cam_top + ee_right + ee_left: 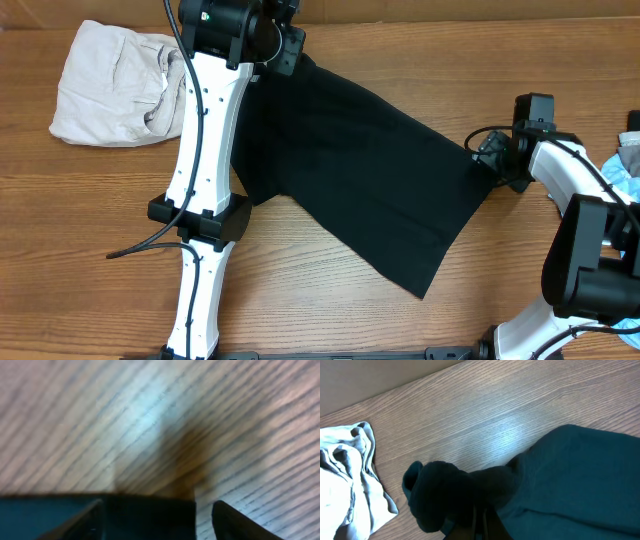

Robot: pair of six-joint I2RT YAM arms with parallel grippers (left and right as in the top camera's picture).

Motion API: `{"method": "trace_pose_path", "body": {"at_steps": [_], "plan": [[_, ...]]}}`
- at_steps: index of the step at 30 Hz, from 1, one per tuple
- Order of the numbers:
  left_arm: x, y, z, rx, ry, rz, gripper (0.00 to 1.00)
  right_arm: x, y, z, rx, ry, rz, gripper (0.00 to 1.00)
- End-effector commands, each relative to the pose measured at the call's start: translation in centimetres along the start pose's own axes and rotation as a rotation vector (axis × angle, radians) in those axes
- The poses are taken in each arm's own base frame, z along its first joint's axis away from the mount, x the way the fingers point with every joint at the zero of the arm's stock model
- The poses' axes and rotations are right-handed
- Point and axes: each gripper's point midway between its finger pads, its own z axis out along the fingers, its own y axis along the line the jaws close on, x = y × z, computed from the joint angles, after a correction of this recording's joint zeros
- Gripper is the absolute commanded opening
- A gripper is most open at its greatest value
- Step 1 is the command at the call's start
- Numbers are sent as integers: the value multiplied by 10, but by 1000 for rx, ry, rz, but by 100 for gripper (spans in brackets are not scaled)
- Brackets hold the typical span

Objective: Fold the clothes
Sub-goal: 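Grasp the t-shirt's right corner with the right gripper, then lift the t-shirt with both grippers and lay it flat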

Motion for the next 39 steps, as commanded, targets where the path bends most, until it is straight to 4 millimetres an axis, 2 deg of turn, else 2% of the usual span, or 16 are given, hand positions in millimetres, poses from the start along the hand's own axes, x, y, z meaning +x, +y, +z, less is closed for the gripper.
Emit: {"method": "trace_pose_path", "body": {"at_steps": [1, 7, 10, 11, 15, 18, 22, 24, 27, 29, 33, 36, 39], "plan": [[-4, 2, -16, -11, -37, -12, 4, 9, -6, 9, 10, 17, 19, 63], [-4, 2, -16, -13, -35, -13, 4, 14, -2, 11, -17, 33, 20, 37], [-4, 2, -16, -14, -35, -12, 4, 15, -3, 12, -16, 37, 20, 10], [-4, 2, -16, -15, -35, -10, 4, 15, -3, 12, -17, 36, 20, 4], [-8, 13, -18, -78, -52, -11, 4, 4, 5, 6, -52, 24, 19, 4], [-16, 23, -32, -123, -101, -22, 4, -21, 23, -18, -134, 4, -44, 4], [-34, 34, -75, -137, -232, -66, 4, -67, 45, -81, -218, -59, -92, 4], [-42, 41, -103, -144, -309, -90, 4, -87, 58, -127, -287, -96, -136, 4], [-48, 46, -144, -152, -409, -115, 4, -102, 73, -193, -381, -143, -190, 4], [-49, 48, -173, -157, -473, -120, 4, -105, 77, -236, -429, -182, -224, 4], [-46, 46, -218, -164, -563, -114, 4, -106, 71, -318, -462, -304, -258, 4], [-40, 45, -247, -168, -613, -106, 4, -99, 58, -376, -487, -415, -257, 4], [-32, 43, -271, -168, -652, -108, 4, -87, 36, -427, -496, -524, -237, 4]]}}
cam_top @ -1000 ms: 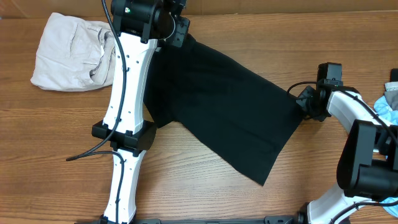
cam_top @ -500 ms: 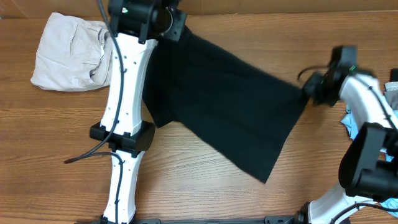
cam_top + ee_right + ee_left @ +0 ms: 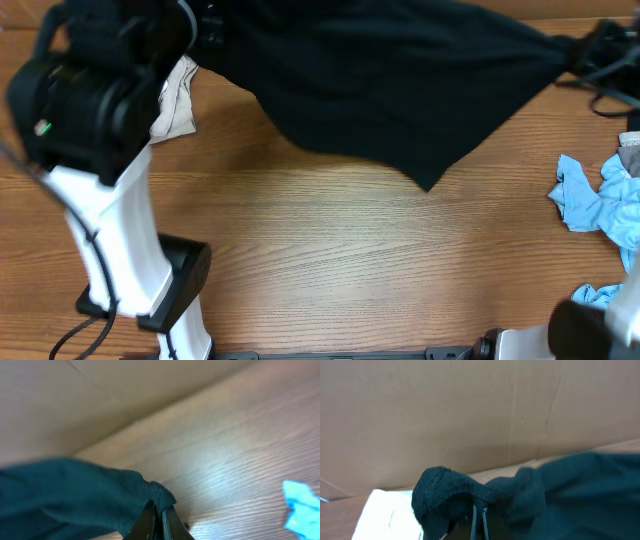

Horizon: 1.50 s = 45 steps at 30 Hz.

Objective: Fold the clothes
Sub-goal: 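Lift the t-shirt with both grippers and lay it flat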

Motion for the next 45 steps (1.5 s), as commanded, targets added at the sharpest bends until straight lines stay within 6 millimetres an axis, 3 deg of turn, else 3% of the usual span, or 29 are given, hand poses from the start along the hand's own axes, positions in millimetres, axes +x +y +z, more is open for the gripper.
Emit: {"method": "trace_pose_path", "body": {"at_steps": [1, 6, 10, 14, 19, 24, 29, 37, 45], "plan": [[-10, 6, -28, -16, -54, -7, 4, -12, 8, -77, -5, -169, -36, 4], [-9, 16, -63, -55, -71, -11, 4, 7, 2, -149, 53, -289, -10, 4], [0, 20, -83, -68, -52, -10, 4, 26, -3, -179, 96, -327, 13, 4], [12, 20, -86, -68, -6, -8, 4, 39, -6, -184, 119, -308, 15, 4], [26, 17, -65, -62, 75, -5, 4, 45, -17, -165, 139, -213, 22, 4], [58, 14, -25, -71, 245, -1, 4, 46, -34, -129, 153, -73, 37, 4], [105, 23, 15, -157, 447, -25, 4, 44, -50, -77, 143, 84, 43, 4], [173, 24, 88, -195, 674, -31, 4, 42, -74, 41, 148, 308, 41, 4], [208, 16, 181, -195, 677, -29, 4, 37, -97, 163, 125, 362, 18, 4]]}}
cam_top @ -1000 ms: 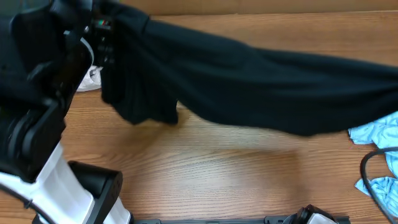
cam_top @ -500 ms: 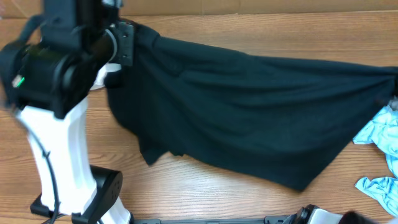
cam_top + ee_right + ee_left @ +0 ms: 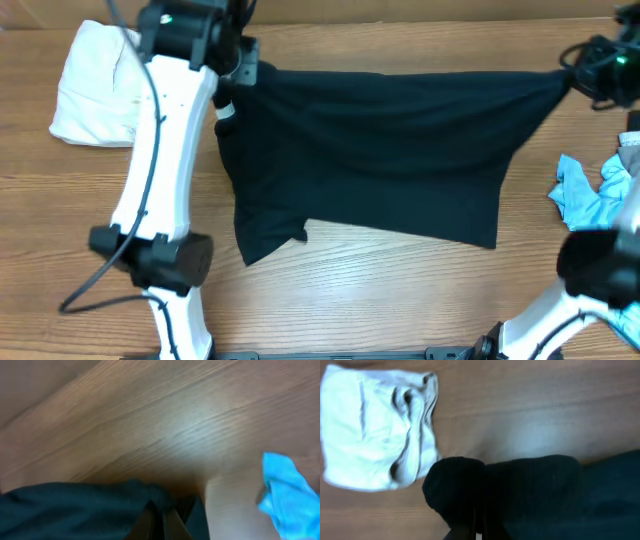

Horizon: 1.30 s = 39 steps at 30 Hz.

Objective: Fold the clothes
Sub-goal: 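Lift the t-shirt with both grippers and lay it flat, then grasp the t-shirt's bottom corners with left and right grippers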

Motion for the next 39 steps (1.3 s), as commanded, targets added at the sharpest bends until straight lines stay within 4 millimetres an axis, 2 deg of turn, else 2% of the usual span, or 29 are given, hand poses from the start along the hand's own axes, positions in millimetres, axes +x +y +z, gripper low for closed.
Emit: {"method": "trace_pose_path", "body": {"at_steps": [1, 3, 4, 5, 6, 7, 8, 10, 12, 14, 18, 22, 25, 28, 29, 33, 36, 39], "plan": [[-11, -2, 40, -28, -1, -25, 4, -14, -3, 31, 4, -7, -20, 4], [-23, -8, 61, -25, -31, -33, 4, -27, -3, 54, -3, -28, -37, 4], [-29, -10, 71, -24, -49, -37, 13, -32, -2, 63, -8, -40, -46, 8], [-35, -12, 80, -22, -67, -42, 41, -37, 0, 70, -12, -52, -54, 25], [-41, -13, 87, -20, -87, -47, 66, -41, 2, 76, -16, -63, -63, 51], [-46, -14, 91, -17, -103, -53, 97, -43, 4, 79, -19, -70, -69, 90], [-50, -15, 93, -15, -119, -57, 100, -45, 7, 80, -26, -78, -76, 100], [-56, -15, 89, -9, -143, -62, 100, -47, 12, 76, -32, -91, -84, 100], [-60, -16, 73, 18, -158, -64, 100, -45, 19, 63, -52, -89, -79, 100], [-62, -19, 51, 61, -168, -64, 100, -42, 26, 44, -66, -95, -82, 100], [-57, -13, -10, 108, -190, -65, 100, -33, 39, -10, -73, -141, -71, 100], [-37, -4, -65, 132, -194, -64, 100, -2, 49, -69, -66, -147, -37, 100], [-15, 1, -93, 135, -160, -90, 100, 29, 47, -100, -35, -116, 3, 100], [14, 4, -103, 127, -74, -104, 100, 57, 36, -121, 45, -80, 51, 100], [22, 4, -103, 122, -40, -107, 100, 60, 33, -126, 61, -89, 58, 100], [32, -15, -100, 227, 13, -83, 100, 79, 33, -142, 65, -103, 68, 100], [45, -26, -93, 264, 76, -74, 100, 102, 24, -142, 101, -76, 81, 100], [66, -28, -79, 244, 162, -66, 100, 126, 12, -130, 137, -18, 94, 100]]}}
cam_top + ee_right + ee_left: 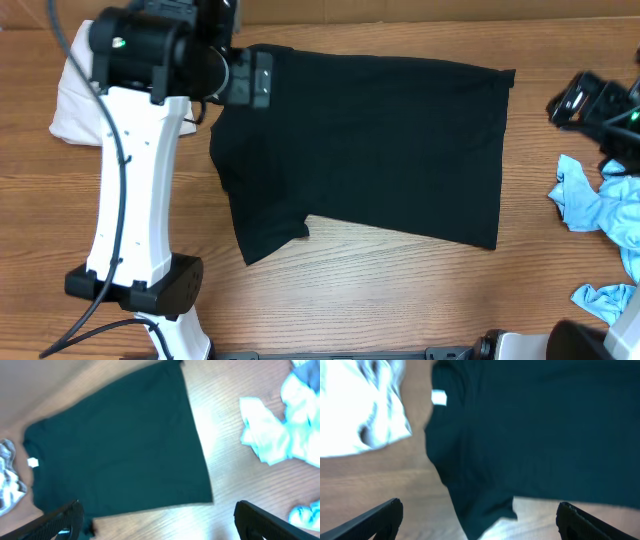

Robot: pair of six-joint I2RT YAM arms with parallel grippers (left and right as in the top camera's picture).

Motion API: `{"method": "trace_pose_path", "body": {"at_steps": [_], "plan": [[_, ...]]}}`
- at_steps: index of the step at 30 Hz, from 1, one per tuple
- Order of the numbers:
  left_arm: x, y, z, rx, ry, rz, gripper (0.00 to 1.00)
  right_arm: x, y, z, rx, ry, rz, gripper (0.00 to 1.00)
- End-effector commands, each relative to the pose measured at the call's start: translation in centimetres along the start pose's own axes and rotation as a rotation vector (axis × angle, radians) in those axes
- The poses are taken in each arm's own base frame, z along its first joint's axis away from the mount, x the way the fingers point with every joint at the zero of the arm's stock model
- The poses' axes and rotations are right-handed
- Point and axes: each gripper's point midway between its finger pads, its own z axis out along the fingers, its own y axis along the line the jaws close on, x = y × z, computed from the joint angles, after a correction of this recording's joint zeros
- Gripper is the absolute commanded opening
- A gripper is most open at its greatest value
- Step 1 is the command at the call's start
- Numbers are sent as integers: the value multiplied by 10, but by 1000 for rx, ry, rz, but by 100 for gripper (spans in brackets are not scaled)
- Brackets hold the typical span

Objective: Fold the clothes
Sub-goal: 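Grasp the t-shirt's bottom corners with left and right grippers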

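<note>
A black T-shirt (370,140) lies spread flat across the back half of the table, with its collar end to the left and its hem to the right. The white neck label (438,397) shows in the left wrist view. My left gripper (250,78) hangs open above the shirt's left end; its fingertips frame the view (480,520) with nothing between them. My right gripper (572,100) is open, off the shirt's right edge and high above the table (160,520), and looks down on the whole shirt (115,460).
A folded whitish garment (72,100) lies at the back left, partly under my left arm. Crumpled light blue clothes (600,205) lie at the right edge. A cardboard wall (400,10) runs along the back. Bare wood (360,300) lies in front of the shirt.
Both grippers have let go of the shirt's back corners, opened and risen away from the table. The shirt's back edge now rests flat on the table.
The shirt lay slanted on the table with both grippers shut on its corners. Then it hung stretched in the air between them. Then it lay across the table with its back edge still held. Now it lies flat and both grippers are open.
</note>
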Motion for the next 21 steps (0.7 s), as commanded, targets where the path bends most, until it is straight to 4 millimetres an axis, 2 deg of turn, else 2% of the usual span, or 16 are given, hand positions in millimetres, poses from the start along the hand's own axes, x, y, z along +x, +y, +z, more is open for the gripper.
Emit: {"method": "trace_pose_path", "body": {"at_steps": [1, 8, 12, 16, 21], "plan": [[25, -8, 18, 21, 112, -15, 100, 23, -17, 12, 58, 41, 23, 100], [86, 7, 53, -56, 342, -66, 98, 61, -34, 82, 65, 179, 70, 100], [121, 8, 77, -65, 448, -63, 95, 80, -43, 118, 67, 235, 104, 100], [159, 4, 101, -54, 515, -83, 91, 97, -53, 144, 83, 274, 131, 100], [208, -6, 137, 8, 571, -213, 88, 104, -64, 163, 93, 270, 185, 100]]}}
